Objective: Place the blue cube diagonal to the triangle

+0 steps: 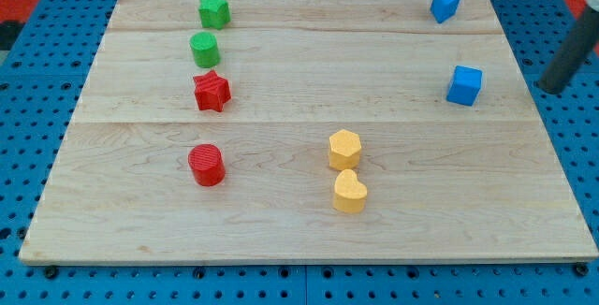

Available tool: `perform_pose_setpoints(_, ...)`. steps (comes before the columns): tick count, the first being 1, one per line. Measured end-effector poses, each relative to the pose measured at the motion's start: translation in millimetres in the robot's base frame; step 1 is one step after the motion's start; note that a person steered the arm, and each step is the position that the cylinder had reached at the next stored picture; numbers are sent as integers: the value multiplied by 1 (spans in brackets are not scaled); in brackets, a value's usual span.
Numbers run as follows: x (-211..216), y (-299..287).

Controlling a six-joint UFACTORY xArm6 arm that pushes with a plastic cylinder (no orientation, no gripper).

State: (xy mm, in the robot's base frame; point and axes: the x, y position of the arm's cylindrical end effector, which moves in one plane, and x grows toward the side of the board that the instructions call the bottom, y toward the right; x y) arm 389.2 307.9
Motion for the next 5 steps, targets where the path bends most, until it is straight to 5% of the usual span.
perform_pose_setpoints(2,0,-22)
perform_pose_setpoints(5,0,-139)
